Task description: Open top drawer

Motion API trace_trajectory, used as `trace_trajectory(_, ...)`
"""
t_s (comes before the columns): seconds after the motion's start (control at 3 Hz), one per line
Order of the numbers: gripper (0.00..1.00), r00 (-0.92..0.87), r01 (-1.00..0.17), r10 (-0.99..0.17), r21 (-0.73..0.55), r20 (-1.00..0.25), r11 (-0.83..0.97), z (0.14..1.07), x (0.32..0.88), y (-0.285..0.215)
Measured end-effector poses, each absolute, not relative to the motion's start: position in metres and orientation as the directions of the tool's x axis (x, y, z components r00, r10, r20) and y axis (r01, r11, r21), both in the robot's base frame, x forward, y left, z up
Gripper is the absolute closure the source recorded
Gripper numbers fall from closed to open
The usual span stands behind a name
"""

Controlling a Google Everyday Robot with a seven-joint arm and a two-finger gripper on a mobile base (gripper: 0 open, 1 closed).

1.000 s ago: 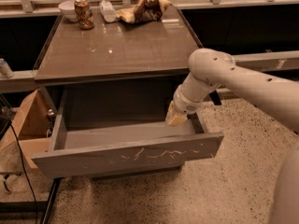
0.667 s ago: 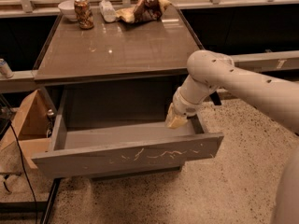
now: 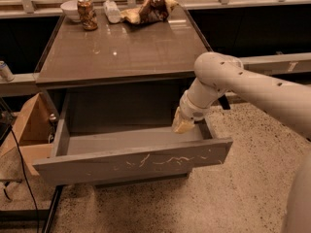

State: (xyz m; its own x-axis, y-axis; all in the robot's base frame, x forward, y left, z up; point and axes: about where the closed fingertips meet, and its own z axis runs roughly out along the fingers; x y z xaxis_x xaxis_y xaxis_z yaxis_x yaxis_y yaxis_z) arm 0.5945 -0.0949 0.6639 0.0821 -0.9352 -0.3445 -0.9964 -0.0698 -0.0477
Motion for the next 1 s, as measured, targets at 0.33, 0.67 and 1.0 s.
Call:
trace_trajectory(0.33, 0.05, 0.082, -0.996, -0.935, -0.048, -0.344, -0.07, 0.6639, 0.5944, -0.0949)
trace_trajectory(0.67, 0.0, 0.082, -0.996, -0.935, -0.047, -0.344, -0.07, 0.6638, 0.5944, -0.0948)
trace_trajectory(1.0, 0.0, 0.082, -0.996, -0.935, -0.047, -0.344, -0.07, 0.6638, 0.5944, -0.0948)
